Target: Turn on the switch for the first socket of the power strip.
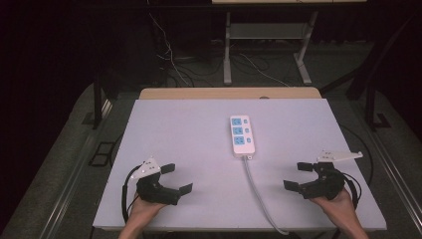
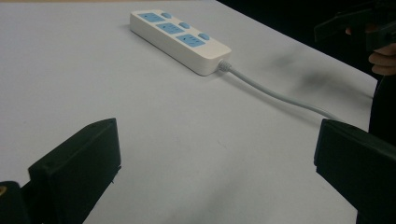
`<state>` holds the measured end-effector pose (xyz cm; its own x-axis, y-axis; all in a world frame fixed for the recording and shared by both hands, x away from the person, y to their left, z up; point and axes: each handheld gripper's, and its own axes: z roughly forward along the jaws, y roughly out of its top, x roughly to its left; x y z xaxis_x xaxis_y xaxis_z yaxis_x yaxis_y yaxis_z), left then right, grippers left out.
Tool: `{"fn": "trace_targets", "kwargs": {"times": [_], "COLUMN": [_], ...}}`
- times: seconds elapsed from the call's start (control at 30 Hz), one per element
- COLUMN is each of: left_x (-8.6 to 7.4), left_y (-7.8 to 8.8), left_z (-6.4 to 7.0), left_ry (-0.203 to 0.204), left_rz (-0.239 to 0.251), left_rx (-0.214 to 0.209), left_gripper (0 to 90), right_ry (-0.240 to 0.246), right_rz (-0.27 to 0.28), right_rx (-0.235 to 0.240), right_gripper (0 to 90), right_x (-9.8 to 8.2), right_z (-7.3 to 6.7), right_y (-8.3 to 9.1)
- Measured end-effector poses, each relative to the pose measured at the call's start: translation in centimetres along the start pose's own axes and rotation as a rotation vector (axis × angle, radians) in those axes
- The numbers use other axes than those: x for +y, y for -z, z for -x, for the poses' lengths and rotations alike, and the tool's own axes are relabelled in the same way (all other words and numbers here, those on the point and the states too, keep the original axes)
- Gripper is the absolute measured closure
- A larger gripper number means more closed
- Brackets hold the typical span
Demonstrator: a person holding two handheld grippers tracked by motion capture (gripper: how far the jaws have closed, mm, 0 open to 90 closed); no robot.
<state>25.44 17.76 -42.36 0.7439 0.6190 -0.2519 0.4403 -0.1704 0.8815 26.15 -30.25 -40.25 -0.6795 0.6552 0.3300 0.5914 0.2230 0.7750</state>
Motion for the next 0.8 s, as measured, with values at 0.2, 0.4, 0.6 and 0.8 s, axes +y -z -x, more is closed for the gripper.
{"fn": "trace_targets", "kwargs": {"times": [0.2,0.4,0.6,0.8], "left_x": [-0.1,-0.2,-0.2,-0.2], "left_y": [0.0,-0.2,-0.2,-0.1], "left_z": [0.0,0.0,0.0,0.0], "left_ry": [0.009,0.012,0.01,0.013], "left_rz": [-0.003,-0.023,-0.025,-0.021], "left_rx": [0.0,-0.004,0.0,0.0], "left_gripper": [0.0,0.0,0.0,0.0], "right_ry": [0.01,0.028,0.053,0.064], "right_rz": [-0.024,-0.046,-0.054,-0.069], "right_rx": [0.001,0.012,0.019,0.028], "right_gripper": [0.3,0.2,0.3,0.3], "right_x": [1.0,2.1,3.6,4.7], "right_z": [0.2,0.3,0.3,0.4], "right_y": [-0.3,-0.6,-0.7,-1.0]}}
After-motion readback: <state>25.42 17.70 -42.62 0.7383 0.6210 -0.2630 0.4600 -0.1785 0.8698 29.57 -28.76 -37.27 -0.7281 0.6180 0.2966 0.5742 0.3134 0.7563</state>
